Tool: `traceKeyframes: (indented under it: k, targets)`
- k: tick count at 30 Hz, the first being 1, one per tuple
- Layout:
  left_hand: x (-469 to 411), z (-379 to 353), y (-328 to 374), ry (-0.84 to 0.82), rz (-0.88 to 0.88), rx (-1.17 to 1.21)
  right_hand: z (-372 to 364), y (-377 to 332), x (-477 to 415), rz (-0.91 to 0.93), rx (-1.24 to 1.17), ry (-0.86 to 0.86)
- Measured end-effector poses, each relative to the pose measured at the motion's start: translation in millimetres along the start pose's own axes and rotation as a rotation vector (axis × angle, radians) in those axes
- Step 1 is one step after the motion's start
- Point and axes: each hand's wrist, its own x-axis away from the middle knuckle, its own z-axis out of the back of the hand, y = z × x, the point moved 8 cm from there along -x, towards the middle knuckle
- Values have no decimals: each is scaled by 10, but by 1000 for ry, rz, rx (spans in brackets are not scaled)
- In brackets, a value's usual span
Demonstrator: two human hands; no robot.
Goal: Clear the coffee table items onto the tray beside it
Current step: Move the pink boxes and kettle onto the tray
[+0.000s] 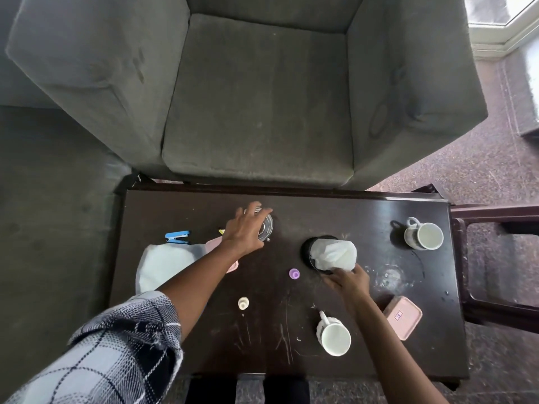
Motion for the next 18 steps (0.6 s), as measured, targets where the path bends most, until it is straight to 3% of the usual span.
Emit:
traceKeyframes:
  k: [6,12,18]
  targets:
    - [8,5,60,88,-65,77,-532,-175,70,18,-60,-26]
    - [112,-111,-209,179,81,527,-771,-233,103,38,-38,-50]
    - [157,-139,-240,206,105,532,-796,-276,10,57,53,-46]
